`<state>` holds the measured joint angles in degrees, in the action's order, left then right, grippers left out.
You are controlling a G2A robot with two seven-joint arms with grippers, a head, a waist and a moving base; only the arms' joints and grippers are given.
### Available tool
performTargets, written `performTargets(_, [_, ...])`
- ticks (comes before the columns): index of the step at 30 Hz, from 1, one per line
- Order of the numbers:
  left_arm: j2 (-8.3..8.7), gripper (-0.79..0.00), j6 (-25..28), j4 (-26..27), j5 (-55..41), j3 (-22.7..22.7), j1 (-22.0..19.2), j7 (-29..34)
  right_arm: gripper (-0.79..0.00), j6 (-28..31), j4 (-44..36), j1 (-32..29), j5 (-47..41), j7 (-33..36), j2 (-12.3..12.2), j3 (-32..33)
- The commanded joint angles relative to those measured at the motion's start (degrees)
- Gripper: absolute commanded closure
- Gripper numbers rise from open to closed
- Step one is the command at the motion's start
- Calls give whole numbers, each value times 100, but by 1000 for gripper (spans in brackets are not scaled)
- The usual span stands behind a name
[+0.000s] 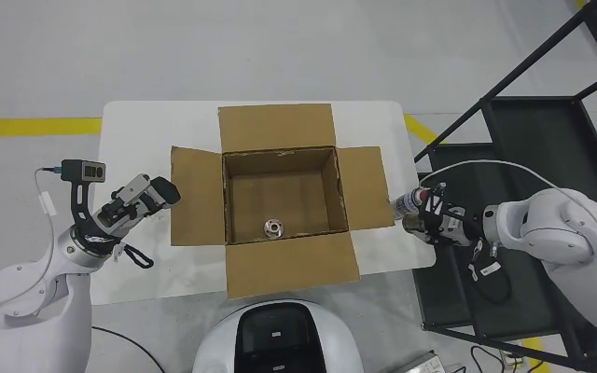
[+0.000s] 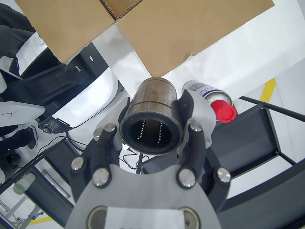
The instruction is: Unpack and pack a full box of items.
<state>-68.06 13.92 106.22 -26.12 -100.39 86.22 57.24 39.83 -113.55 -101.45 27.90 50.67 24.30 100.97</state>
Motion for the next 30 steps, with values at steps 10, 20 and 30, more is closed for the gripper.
performTargets(10, [0, -785, 0, 0, 0, 0, 0, 0, 0, -56, 23, -28, 124, -56, 13, -36])
performTargets(20, [0, -785, 0, 0, 0, 0, 0, 0, 0, -223, 356, -489, 783, 46, 80, -475])
performTargets(30, [0, -785, 0, 0, 0, 0, 0, 0, 0, -794, 368, -405, 1722, -330, 215, -1402])
